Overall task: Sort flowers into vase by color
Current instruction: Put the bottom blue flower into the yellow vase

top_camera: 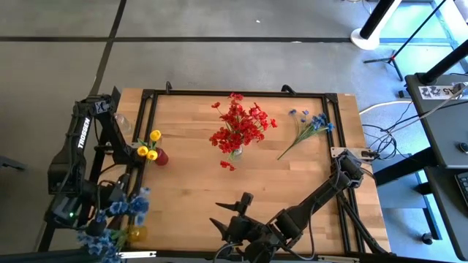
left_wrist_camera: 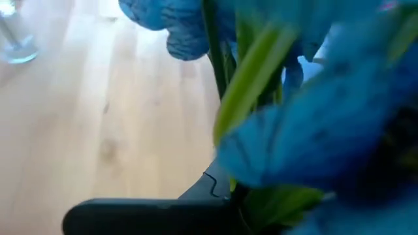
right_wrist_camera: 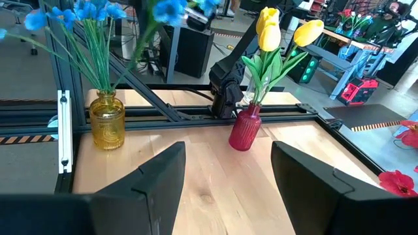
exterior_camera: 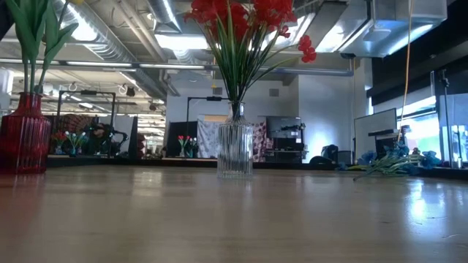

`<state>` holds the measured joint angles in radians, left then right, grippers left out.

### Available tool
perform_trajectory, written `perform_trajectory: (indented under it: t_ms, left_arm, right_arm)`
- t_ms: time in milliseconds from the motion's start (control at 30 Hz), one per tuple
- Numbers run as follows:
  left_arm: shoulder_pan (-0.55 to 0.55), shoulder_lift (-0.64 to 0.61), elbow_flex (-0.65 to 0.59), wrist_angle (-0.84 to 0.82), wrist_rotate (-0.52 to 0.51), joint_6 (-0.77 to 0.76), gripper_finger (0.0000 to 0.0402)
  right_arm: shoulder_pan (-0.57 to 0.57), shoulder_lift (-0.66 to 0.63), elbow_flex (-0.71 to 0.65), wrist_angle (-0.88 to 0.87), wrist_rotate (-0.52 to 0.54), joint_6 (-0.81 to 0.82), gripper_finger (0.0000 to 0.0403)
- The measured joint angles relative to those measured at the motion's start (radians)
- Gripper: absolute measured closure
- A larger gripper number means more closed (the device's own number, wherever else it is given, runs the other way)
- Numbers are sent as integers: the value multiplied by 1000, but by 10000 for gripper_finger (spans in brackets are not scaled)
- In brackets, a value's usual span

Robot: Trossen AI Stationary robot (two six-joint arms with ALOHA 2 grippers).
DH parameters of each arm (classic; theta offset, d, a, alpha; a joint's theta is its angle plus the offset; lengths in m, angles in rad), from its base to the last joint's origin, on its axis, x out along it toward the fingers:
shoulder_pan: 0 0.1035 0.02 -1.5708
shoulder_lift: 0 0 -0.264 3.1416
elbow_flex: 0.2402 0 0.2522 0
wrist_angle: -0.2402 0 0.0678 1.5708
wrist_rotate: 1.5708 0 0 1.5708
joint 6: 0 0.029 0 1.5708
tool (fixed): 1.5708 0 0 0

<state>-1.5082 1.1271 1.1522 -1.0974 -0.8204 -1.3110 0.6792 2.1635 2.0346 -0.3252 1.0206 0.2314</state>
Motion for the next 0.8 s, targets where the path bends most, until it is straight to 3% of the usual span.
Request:
perform_trajectory:
  t_ms: [267,533,800]
  left_arm:
    - [-14,0,0,135,-48,169,396]
    - [-82,10,1,131,-185,199,398]
    - [-114,108,1,101,-316,199,398]
  right_arm:
    - [0,0,0,0,0,0,175]
    - [0,0,0,0,0,0,175]
    - [0,0,0,-1,0,0,175]
